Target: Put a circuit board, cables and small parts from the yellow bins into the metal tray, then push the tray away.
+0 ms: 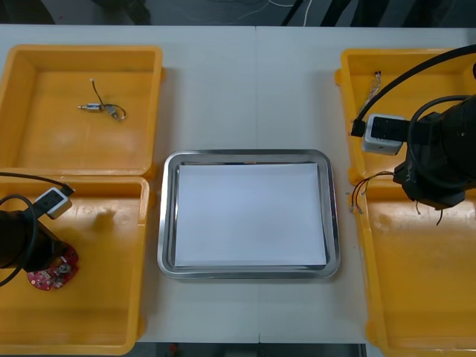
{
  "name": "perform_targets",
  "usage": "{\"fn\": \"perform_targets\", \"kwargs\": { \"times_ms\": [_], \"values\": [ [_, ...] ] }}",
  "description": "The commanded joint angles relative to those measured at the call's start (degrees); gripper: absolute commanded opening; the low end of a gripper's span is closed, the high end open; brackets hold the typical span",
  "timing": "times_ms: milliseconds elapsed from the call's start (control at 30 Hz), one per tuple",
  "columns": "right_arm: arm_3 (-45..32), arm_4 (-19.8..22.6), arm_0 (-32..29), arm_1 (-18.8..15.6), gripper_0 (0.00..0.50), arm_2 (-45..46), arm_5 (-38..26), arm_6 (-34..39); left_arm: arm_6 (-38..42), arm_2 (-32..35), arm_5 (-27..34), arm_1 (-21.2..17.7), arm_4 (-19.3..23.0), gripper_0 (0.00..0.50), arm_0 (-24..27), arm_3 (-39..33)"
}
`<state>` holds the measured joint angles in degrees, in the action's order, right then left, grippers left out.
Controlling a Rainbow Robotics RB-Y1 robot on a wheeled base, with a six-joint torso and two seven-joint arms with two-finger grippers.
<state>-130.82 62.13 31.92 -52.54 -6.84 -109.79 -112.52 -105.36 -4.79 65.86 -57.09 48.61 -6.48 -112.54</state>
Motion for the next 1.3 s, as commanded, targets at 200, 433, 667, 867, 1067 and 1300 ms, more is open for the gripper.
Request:
{"fn": "perform_targets", "kwargs": {
  "times_ms": [200,433,667,867,1067,1300],
  "values": [
    [-1.6,1.1,3.8,-1.1,0.0,-2.5,-0.2,2.7,-5.5,-1.6,-0.9,0.5,-1.2,0.44,-0.7,0.0],
    [-1.6,0.2,3.8,0.6,0.0,-3.2,-0.2,2.9,-5.3,-1.6,-0.8,0.5,-0.9,0.0,-0.6,0.0],
    [-1.6,0.0,3.9,0.6,0.0,-4.7,-0.2,2.9,-5.2,-1.6,-0.9,0.5,-0.8,0.0,-0.7,-0.1],
    [-1.6,0.6,4.6,0.6,0.0,-5.4,-0.2,2.9,-5.0,-1.3,-0.7,0.3,-0.1,0.0,-0.6,-0.4],
    [-1.6,0.7,5.0,0.6,0.0,-5.8,-0.2,3.1,-4.1,2.2,4.8,-0.2,1.4,0.0,-0.7,-4.6],
    [-1.6,0.5,4.9,0.6,0.0,-5.8,-0.2,3.0,-2.6,7.0,11.7,-0.3,3.0,0.0,-0.7,-9.5]
  ]
}}
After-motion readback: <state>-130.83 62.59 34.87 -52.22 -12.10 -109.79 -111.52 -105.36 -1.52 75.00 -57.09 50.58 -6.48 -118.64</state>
